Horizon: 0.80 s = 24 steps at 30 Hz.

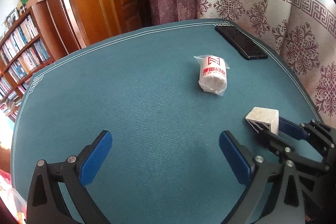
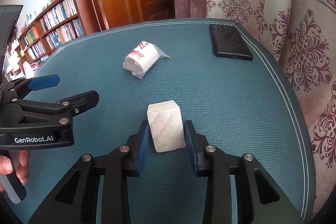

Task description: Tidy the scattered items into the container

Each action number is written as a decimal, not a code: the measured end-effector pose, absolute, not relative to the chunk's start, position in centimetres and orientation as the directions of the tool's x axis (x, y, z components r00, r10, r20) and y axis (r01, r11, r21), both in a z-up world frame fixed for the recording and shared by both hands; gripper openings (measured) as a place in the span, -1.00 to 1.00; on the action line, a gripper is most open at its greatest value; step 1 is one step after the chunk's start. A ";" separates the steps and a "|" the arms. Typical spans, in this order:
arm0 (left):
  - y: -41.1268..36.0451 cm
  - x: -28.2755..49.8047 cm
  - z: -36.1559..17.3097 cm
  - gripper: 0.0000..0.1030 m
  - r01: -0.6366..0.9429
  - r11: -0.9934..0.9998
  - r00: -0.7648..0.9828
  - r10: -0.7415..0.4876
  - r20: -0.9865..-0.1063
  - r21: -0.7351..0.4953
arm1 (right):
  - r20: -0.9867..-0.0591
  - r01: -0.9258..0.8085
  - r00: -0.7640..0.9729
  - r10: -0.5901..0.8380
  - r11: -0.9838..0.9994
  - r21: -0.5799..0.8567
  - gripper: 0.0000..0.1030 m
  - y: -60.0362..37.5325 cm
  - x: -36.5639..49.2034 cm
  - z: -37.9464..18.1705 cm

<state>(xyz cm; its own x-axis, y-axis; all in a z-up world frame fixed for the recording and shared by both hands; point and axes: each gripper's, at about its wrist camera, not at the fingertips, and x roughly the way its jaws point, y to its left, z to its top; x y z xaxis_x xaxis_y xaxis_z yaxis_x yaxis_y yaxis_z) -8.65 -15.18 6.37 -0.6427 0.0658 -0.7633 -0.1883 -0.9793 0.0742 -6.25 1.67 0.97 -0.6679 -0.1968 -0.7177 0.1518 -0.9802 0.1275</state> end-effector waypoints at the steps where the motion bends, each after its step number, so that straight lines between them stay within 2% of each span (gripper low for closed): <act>1: -15.0 -9.0 6.4 0.99 -0.185 -0.981 -0.645 0.072 -0.761 0.063 | -0.716 0.150 -0.667 -0.206 -0.978 0.142 -0.30 1.9 -6.3 1.0; 7: -14.4 -11.0 7.2 0.99 -0.136 -0.989 -0.662 0.131 -0.738 -0.054 | -0.708 0.126 -0.668 -0.228 -0.973 0.194 -0.30 2.7 -6.7 1.0; 16: -12.2 -11.9 6.7 0.99 -0.151 -0.988 -0.696 0.134 -0.705 -0.038 | -0.704 0.106 -0.670 -0.235 -0.969 0.222 -0.30 2.7 -6.8 1.0; 21: -12.7 -12.8 6.2 0.98 -0.109 -0.990 -0.717 0.142 -0.682 -0.092 | -0.701 0.098 -0.667 -0.254 -0.962 0.256 -0.30 3.1 -6.7 0.9; 24: -13.1 -13.0 5.8 0.98 -0.075 -0.990 -0.741 0.136 -0.658 -0.121 | -0.703 0.102 -0.672 -0.233 -0.969 0.224 -0.30 2.6 -6.6 1.0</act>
